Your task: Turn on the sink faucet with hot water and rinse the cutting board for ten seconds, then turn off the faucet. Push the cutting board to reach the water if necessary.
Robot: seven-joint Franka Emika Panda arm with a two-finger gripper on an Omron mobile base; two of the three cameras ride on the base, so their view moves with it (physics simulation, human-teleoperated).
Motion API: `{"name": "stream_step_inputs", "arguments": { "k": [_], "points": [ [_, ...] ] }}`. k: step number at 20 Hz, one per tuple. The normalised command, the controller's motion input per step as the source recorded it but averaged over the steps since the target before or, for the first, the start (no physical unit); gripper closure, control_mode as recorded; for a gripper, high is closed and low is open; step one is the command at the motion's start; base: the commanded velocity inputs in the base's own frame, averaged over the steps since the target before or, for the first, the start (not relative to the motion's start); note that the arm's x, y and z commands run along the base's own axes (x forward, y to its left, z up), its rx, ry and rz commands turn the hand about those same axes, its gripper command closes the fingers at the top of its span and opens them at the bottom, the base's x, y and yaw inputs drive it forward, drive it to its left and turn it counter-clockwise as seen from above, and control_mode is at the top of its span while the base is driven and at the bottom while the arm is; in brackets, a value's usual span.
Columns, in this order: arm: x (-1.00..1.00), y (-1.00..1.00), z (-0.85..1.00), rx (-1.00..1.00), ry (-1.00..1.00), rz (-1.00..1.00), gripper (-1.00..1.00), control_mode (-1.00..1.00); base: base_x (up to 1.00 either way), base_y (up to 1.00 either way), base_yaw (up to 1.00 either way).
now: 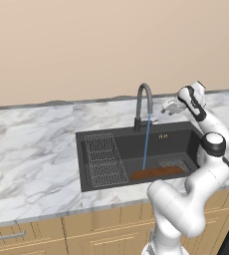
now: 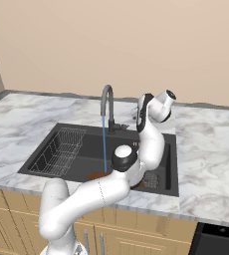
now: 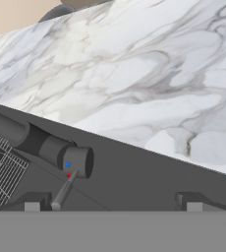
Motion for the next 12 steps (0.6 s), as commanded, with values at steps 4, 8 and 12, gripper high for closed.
{"name": "stream_step_inputs", "arguments": {
  "k": [4,8,12],
  "points": [
    [0.0,0.0,0.0,0.0,0.0,0.0,-1.0,-1.0,0.0,0.0,0.0],
    [0.0,0.0,0.0,0.0,0.0,0.0,-1.0,-1.0,0.0,0.0,0.0],
    [0.0,0.0,0.0,0.0,0.0,0.0,-1.0,-1.0,0.0,0.0,0.0]
  ]
}}
